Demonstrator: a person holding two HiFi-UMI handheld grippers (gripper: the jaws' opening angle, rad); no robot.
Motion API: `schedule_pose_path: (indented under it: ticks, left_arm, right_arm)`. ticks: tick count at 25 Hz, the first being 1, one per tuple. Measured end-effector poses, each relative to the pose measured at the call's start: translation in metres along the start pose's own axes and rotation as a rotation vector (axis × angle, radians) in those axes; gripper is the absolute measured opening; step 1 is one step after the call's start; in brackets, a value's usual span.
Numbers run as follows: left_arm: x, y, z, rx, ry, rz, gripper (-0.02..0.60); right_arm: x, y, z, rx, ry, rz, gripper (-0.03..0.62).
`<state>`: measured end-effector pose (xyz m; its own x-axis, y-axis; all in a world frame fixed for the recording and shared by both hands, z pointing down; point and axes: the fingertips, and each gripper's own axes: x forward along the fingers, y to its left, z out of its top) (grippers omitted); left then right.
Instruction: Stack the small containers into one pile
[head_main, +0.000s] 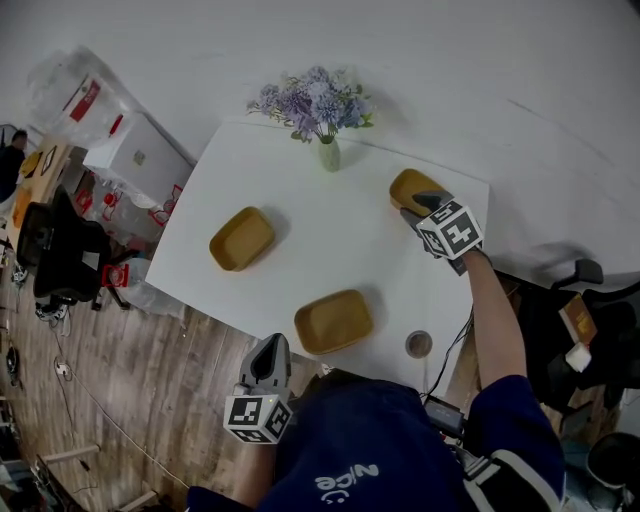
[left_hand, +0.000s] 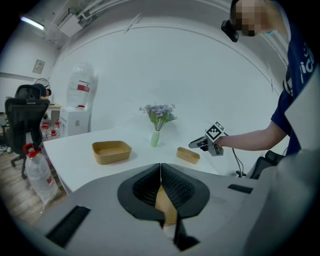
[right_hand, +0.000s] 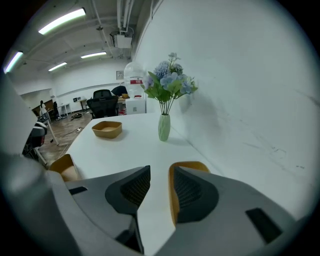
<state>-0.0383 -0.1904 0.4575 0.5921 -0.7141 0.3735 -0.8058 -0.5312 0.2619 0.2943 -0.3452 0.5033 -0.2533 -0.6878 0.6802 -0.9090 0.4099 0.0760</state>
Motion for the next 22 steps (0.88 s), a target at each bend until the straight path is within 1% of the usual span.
schedule_pose_path:
  ticks: [5,7,10,12,16,19,22]
  left_arm:
    - [0.0,0.008,-0.003,-0.01,0.017,0.054,0.02]
    - [0.0,0.007,-0.003,-0.029,0.018,0.065,0.02]
    - [0.001,0.003,0.003,-0.085,0.0,0.056,0.02]
    - [0.004,-0.002,0.005,-0.1,-0.008,0.049,0.02]
    - [0.008,-0.012,0.003,-0.092,0.01,0.036,0.02]
    - [0.011,-0.026,0.006,-0.06,0.022,-0.012,0.02]
    - [0.016,-0.04,0.006,-0.028,0.031,-0.041,0.02]
  right_arm:
    - [0.027,-0.009,-0.019,0.006,0.054,0.028,0.152]
    - [0.036,-0.012,-0.027,-0.003,0.082,0.023,0.152]
    - [0.05,-0.016,-0.041,-0.016,0.121,0.0,0.152]
    - [0.055,-0.019,-0.048,-0.025,0.139,-0.003,0.152]
    - [0.061,-0.018,-0.056,-0.03,0.163,0.032,0.152]
    - [0.066,-0.014,-0.062,-0.098,0.198,0.031,0.152]
    - [0.067,-0.014,-0.066,-0.169,0.227,0.018,0.141]
